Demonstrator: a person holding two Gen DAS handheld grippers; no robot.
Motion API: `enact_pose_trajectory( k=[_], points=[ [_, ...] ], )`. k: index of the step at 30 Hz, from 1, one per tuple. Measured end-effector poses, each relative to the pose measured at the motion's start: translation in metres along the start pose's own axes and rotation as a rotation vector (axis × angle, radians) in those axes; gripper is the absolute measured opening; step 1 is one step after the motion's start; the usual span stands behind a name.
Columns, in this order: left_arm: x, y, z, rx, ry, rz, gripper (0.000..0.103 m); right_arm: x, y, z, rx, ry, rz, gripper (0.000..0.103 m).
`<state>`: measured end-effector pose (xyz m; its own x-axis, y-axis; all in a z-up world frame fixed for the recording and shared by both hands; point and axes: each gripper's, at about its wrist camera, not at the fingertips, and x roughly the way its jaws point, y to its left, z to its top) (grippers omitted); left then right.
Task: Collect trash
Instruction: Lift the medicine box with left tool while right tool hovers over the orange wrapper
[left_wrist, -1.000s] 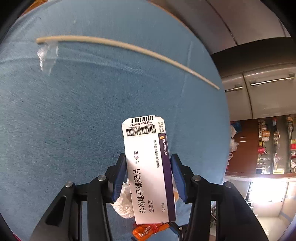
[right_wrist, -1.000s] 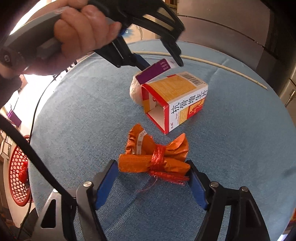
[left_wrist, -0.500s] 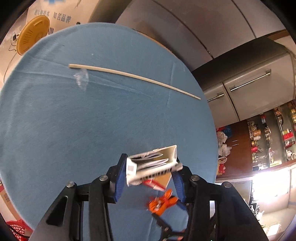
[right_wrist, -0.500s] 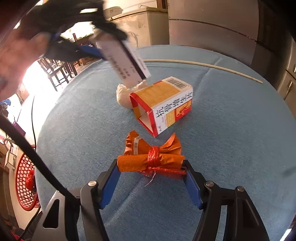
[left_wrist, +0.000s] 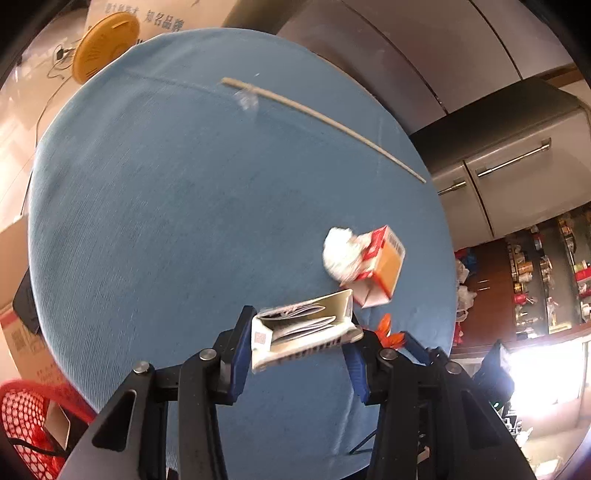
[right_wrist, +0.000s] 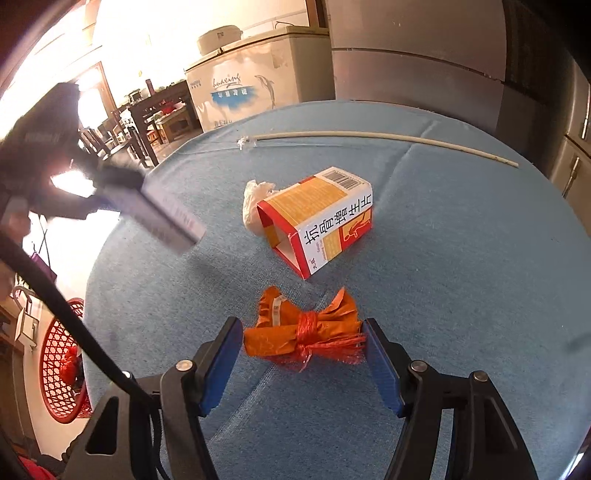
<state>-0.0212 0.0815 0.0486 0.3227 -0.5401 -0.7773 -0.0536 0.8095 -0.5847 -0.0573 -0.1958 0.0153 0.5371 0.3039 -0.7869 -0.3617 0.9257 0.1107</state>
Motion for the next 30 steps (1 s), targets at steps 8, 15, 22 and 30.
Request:
enact_pose_trajectory(
  k=[8, 15, 22, 30],
  points=[
    [-0.019, 0.003, -0.014, 0.001, -0.041, 0.013, 0.045, -0.002, 0.010, 0.001, -0.035, -0.003, 0.016, 0.065],
    [-0.030, -0.002, -0.027, 0.026, -0.070, 0.019, 0.045, -0.006, 0.022, 0.001, -0.069, -0.018, 0.036, 0.065],
    [-0.043, 0.005, -0.035, 0.009, -0.094, 0.019, 0.045, -0.005, 0.035, 0.002, -0.109, 0.006, 0.062, 0.061],
    [-0.047, 0.010, -0.042, 0.011, -0.084, 0.031, 0.045, 0.005, 0.035, 0.004, -0.085, 0.077, 0.104, 0.069]
  ],
)
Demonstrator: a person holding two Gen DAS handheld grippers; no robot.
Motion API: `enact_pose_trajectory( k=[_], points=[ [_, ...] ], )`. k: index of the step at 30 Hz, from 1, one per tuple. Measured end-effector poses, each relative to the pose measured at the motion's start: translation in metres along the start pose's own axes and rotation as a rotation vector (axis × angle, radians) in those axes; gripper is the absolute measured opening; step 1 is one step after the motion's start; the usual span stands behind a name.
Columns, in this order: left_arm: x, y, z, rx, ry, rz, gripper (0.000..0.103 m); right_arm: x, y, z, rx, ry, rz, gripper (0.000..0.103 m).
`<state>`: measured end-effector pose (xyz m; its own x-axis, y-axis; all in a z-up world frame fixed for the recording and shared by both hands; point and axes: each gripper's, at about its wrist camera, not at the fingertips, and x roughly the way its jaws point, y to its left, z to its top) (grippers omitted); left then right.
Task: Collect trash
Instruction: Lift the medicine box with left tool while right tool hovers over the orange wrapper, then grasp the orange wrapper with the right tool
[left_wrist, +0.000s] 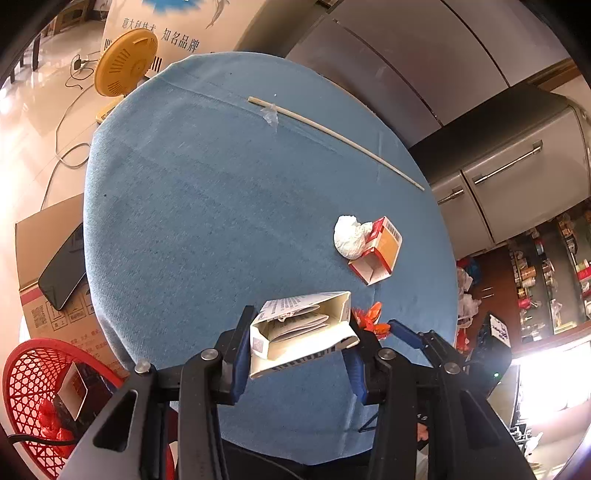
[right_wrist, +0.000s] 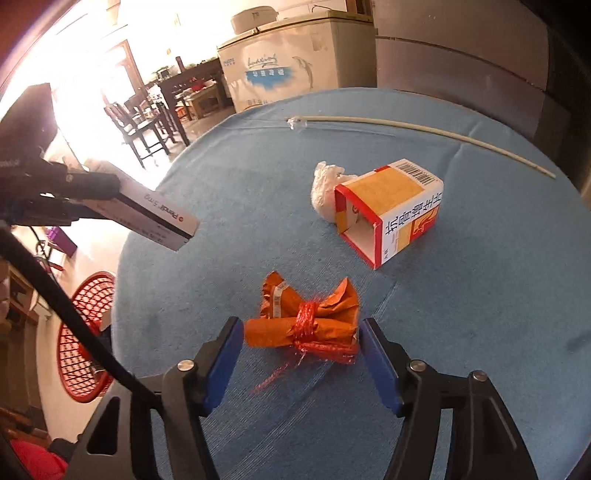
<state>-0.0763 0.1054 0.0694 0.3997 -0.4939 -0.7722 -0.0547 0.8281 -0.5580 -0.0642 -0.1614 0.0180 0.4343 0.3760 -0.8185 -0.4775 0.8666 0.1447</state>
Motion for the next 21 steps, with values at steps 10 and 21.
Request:
enact_pose_trajectory(
  k=[10, 21],
  points=[
    [-0.003, 0.005, -0.004, -0.013, 0.004, 0.010, 0.045, -0.022, -0.016, 0.021, -0.028, -0.091, 0.048, 0.071],
    [-0.010, 0.007, -0.006, -0.011, -0.003, 0.030, 0.045, 0.036, 0.002, 0.036, -0.133, 0.072, 0.193, 0.071]
  ],
)
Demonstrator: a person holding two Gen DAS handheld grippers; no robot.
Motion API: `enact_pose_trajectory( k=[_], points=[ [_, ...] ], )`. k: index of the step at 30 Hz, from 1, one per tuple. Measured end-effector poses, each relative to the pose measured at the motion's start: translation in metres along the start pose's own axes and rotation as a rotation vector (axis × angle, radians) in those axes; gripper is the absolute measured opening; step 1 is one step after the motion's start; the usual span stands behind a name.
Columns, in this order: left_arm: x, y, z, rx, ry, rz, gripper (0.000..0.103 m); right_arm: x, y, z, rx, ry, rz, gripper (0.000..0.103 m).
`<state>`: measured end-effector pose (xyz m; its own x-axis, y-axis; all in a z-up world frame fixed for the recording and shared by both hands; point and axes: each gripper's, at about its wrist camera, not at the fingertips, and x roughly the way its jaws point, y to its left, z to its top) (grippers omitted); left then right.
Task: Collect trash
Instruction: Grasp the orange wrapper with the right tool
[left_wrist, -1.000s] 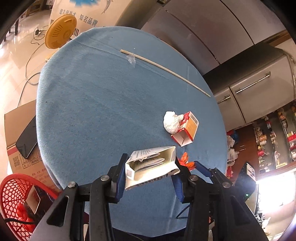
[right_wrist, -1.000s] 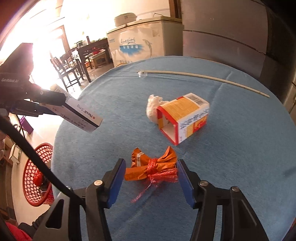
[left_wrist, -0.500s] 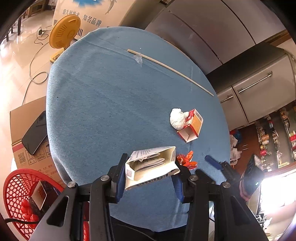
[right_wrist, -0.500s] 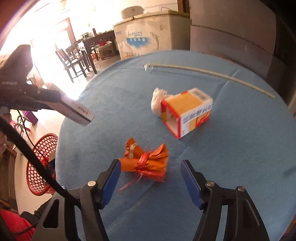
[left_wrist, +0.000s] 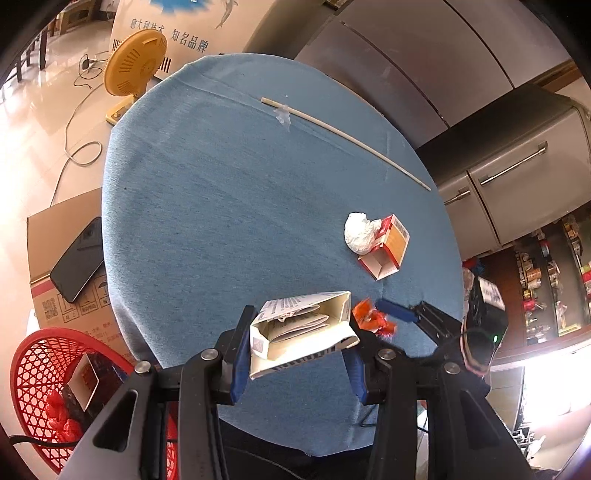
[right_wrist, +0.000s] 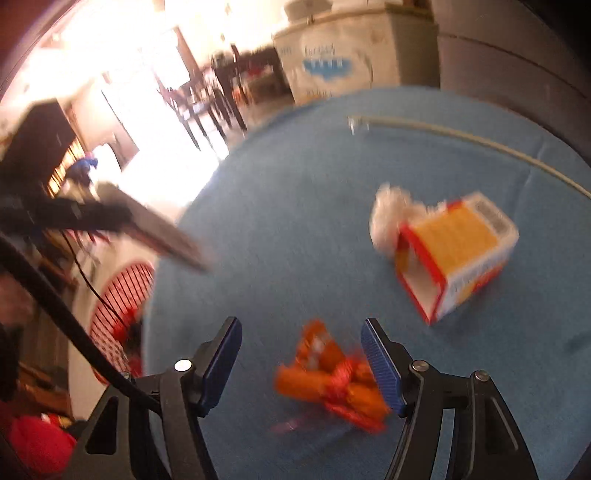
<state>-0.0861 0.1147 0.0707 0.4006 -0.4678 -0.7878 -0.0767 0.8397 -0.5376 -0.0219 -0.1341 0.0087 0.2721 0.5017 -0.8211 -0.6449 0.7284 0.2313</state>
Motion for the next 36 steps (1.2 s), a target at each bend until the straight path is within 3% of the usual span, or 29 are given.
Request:
enact_pose_trajectory(
  k=[6, 9, 12, 15, 18, 19, 23, 28, 36],
  points=[
    [0.000, -0.003, 0.001, 0.005, -0.004, -0.006, 0.045, -0.008, 0.008, -0.028, -0.093, 0.092, -0.041, 0.071],
    [-0.001, -0.007, 0.002, 0.011, -0.009, -0.012, 0.045, -0.006, 0.012, -0.035, -0.088, 0.097, -0.090, 0.070],
    [-0.006, -0.010, 0.001, 0.025, -0.018, -0.007, 0.045, 0.002, 0.005, -0.036, 0.007, 0.103, -0.114, 0.070],
    [-0.009, -0.012, 0.001, 0.034, -0.023, -0.002, 0.045, -0.002, -0.010, -0.030, 0.147, 0.051, -0.035, 0.071],
    [-0.010, -0.012, 0.001, 0.036, -0.029, -0.003, 0.045, -0.004, -0.019, -0.025, 0.234, 0.009, -0.041, 0.070],
    [-0.011, -0.012, 0.001, 0.036, -0.032, -0.004, 0.045, -0.002, -0.020, -0.025, 0.243, 0.015, -0.071, 0.069],
    [-0.012, -0.011, 0.000, 0.036, -0.040, -0.007, 0.045, 0.005, -0.014, -0.022, 0.215, 0.028, -0.135, 0.039],
    [-0.020, -0.008, -0.003, 0.034, -0.060, 0.007, 0.045, 0.010, 0.007, -0.028, 0.169, 0.024, -0.168, 0.036],
    [-0.052, 0.012, -0.011, -0.004, -0.116, 0.049, 0.045, 0.018, 0.031, -0.008, 0.133, -0.030, -0.072, 0.036]
  ],
)
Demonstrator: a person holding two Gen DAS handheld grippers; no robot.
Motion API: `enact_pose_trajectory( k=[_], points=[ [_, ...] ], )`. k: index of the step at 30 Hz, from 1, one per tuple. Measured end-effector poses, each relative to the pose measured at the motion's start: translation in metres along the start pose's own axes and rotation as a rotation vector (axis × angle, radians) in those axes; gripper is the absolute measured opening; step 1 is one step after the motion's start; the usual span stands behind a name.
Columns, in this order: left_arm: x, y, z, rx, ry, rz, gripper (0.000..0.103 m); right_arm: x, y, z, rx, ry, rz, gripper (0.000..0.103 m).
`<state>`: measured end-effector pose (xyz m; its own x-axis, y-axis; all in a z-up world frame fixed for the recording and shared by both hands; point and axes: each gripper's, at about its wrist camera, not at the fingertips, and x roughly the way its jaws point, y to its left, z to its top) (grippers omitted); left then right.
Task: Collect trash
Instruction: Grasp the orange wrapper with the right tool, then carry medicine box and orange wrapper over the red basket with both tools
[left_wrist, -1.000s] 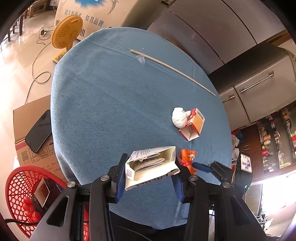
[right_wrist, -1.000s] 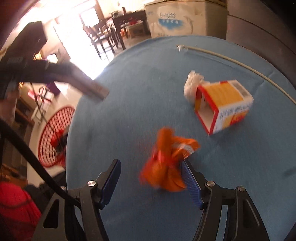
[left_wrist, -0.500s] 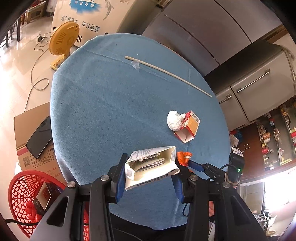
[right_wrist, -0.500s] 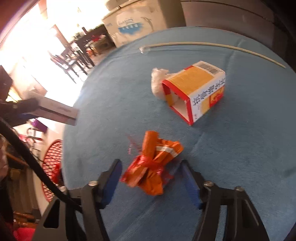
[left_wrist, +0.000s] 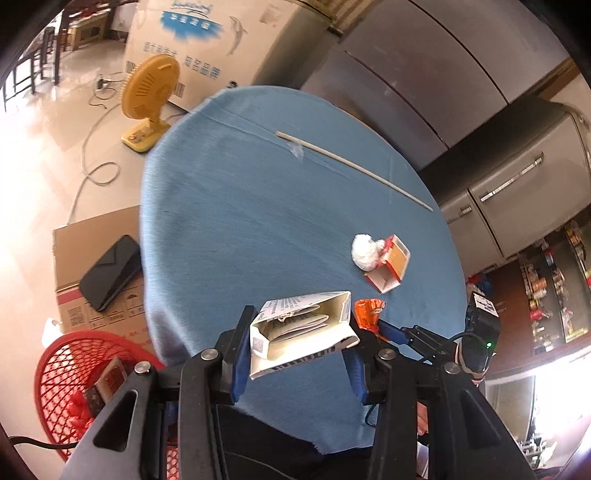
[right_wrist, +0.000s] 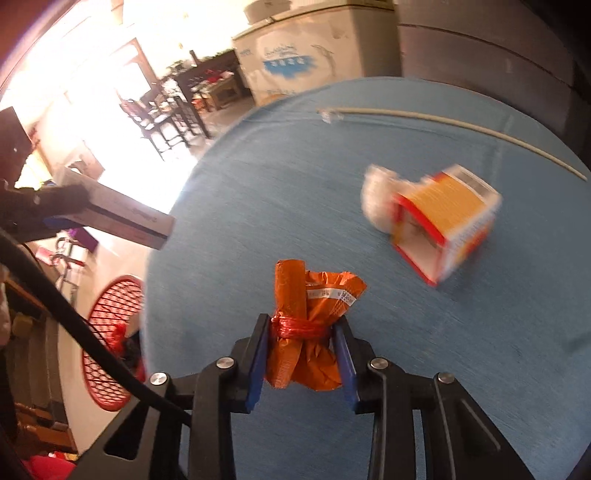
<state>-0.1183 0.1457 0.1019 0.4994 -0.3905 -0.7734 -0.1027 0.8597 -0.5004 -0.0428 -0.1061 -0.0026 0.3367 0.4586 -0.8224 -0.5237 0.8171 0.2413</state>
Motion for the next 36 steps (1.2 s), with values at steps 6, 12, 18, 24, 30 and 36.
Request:
enact_pose_trajectory(
  k=[6, 12, 18, 24, 30, 36],
  points=[
    [-0.031, 0.031, -0.011, -0.063, -0.044, 0.074, 0.045, 0.015, 0.042, 0.016, -0.061, -0.016, 0.100, 0.036],
    [-0.058, 0.065, -0.029, -0.141, -0.062, 0.157, 0.045, 0.021, 0.076, 0.029, -0.112, -0.021, 0.199, 0.036],
    [-0.080, 0.100, -0.054, -0.231, -0.072, 0.233, 0.045, 0.042, 0.120, 0.044, -0.185, 0.002, 0.292, 0.036],
    [-0.090, 0.128, -0.077, -0.297, -0.053, 0.288, 0.045, 0.044, 0.164, 0.042, -0.261, 0.019, 0.362, 0.036],
    [-0.087, 0.146, -0.093, -0.336, -0.024, 0.310, 0.045, 0.053, 0.200, 0.032, -0.316, 0.046, 0.410, 0.036],
    [-0.078, 0.157, -0.101, -0.352, 0.023, 0.342, 0.045, 0.058, 0.216, 0.020, -0.332, 0.079, 0.448, 0.036]
  ],
)
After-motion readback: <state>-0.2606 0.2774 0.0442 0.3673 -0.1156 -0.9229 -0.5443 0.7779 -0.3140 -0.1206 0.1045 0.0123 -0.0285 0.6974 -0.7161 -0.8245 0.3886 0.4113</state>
